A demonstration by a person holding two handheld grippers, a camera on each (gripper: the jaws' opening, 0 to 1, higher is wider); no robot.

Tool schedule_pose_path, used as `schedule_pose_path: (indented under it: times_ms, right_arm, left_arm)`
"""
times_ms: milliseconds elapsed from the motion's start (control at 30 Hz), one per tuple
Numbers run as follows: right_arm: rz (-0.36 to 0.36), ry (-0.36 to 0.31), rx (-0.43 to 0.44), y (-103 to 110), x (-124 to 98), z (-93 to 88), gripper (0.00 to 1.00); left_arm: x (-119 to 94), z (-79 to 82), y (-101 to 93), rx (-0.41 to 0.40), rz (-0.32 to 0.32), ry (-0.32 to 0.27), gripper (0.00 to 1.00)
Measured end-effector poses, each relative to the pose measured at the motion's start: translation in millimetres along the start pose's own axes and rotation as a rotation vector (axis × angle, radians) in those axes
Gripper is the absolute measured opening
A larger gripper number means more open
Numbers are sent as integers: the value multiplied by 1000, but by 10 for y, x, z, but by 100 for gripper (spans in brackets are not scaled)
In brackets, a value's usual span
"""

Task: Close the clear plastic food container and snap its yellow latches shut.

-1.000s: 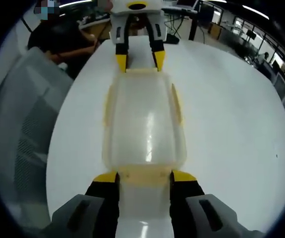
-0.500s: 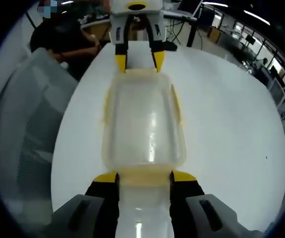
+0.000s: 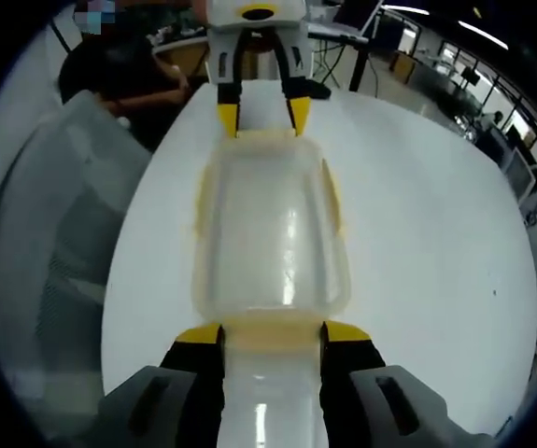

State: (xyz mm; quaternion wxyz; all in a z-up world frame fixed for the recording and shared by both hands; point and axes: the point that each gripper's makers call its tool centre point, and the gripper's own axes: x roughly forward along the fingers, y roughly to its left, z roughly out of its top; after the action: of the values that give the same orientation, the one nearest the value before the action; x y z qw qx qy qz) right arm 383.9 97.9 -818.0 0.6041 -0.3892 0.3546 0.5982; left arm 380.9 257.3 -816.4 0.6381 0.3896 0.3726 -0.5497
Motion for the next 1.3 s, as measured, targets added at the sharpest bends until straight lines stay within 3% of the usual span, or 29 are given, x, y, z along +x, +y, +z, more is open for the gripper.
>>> schedule_pose_path:
  times_ms: [1300]
  right_arm:
    - [-80, -14, 6, 97, -462, -250, 38]
  left_arm:
    - [-73, 507, -48, 61, 37, -27, 38]
